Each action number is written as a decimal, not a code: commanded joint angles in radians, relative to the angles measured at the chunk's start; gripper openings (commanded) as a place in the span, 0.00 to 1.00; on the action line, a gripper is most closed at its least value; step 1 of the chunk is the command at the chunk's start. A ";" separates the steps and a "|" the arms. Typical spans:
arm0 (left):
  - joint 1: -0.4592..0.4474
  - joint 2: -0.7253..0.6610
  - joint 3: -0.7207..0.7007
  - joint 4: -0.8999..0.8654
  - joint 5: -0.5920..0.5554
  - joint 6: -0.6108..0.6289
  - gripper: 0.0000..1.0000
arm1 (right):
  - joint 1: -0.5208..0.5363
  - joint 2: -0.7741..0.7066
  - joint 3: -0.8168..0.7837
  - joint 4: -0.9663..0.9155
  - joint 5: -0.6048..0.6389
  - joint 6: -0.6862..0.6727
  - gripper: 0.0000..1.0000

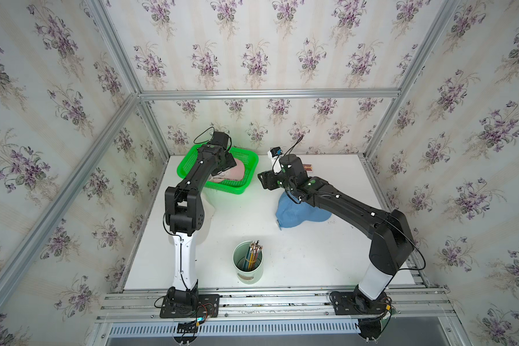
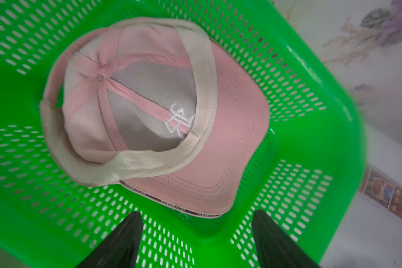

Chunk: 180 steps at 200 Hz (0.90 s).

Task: Turn the baseball cap inside out
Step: Pick up the baseball cap from the basket.

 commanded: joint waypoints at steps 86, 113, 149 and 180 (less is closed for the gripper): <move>-0.113 -0.120 -0.287 0.031 0.130 0.048 0.79 | -0.019 0.007 0.015 0.018 0.013 -0.026 0.74; -0.126 -0.141 -0.318 0.063 0.185 0.031 0.79 | -0.038 0.000 0.017 0.019 0.002 -0.021 0.75; -0.120 -0.119 -0.178 -0.006 0.053 0.034 0.83 | -0.048 -0.004 0.018 0.018 -0.009 -0.019 0.75; -0.077 -0.026 -0.043 -0.035 -0.087 -0.008 0.86 | -0.049 0.001 0.014 0.016 -0.027 -0.009 0.75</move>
